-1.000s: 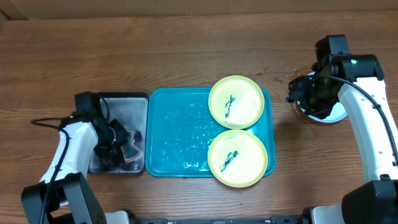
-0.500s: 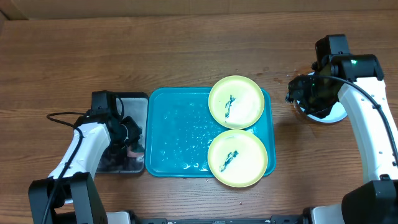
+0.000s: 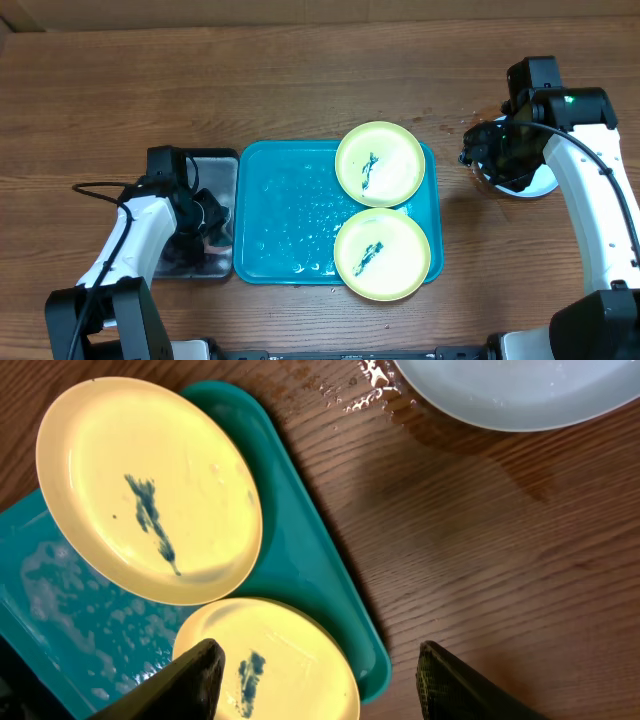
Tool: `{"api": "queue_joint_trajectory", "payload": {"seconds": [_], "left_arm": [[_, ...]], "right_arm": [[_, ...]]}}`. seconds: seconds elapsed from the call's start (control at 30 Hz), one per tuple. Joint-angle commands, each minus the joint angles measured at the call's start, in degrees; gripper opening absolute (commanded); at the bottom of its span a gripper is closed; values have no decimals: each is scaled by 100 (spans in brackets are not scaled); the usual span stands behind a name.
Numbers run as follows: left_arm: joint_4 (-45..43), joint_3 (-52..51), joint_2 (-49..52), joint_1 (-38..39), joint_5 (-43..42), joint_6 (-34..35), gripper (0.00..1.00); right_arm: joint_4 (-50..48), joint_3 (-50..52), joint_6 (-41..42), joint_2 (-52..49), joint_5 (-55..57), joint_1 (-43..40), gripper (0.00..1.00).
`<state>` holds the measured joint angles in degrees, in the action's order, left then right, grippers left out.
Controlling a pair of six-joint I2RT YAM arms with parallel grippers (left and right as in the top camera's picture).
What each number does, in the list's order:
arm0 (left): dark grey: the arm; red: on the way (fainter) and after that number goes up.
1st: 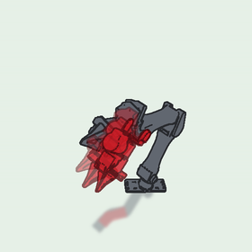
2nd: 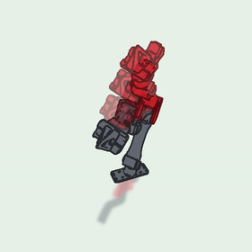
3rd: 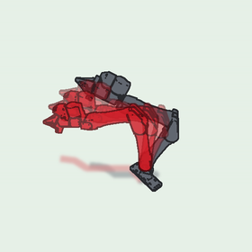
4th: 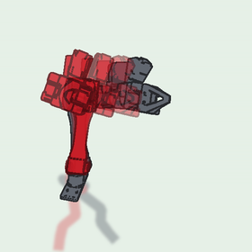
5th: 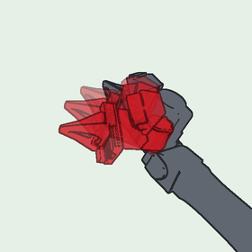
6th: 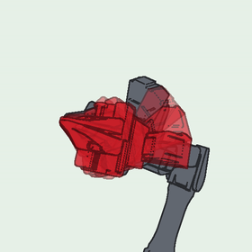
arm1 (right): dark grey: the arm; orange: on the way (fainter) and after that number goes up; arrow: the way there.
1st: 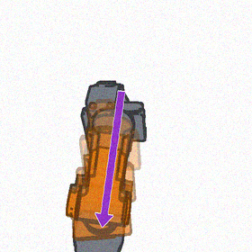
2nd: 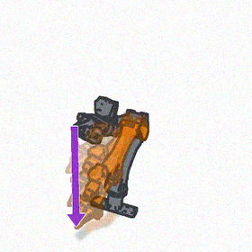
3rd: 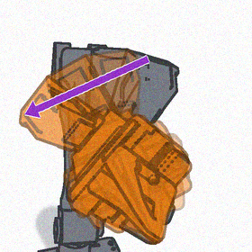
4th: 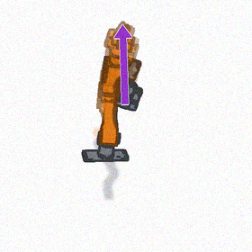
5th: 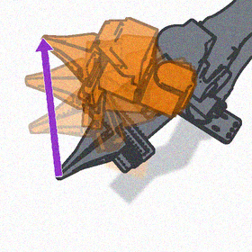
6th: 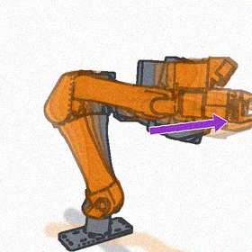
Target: Clean dirty plates on tray and stack at the side
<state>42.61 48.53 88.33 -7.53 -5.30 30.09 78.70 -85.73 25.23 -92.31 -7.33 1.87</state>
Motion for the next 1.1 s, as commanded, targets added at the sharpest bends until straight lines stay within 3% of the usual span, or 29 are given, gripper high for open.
{"api": "queue_joint_trajectory", "payload": {"seconds": [0.0,0.4,1.07], "left_arm": [[267,505,79,-2,103,-52,38],[649,949,92,175,105,-160,30],[365,22,92,391,466,573,31]], "right_arm": [[-9,22,4,-17,-157,4,64],[11,22,4,-17,-197,4,64],[24,22,4,-17,-197,4,64]]}}
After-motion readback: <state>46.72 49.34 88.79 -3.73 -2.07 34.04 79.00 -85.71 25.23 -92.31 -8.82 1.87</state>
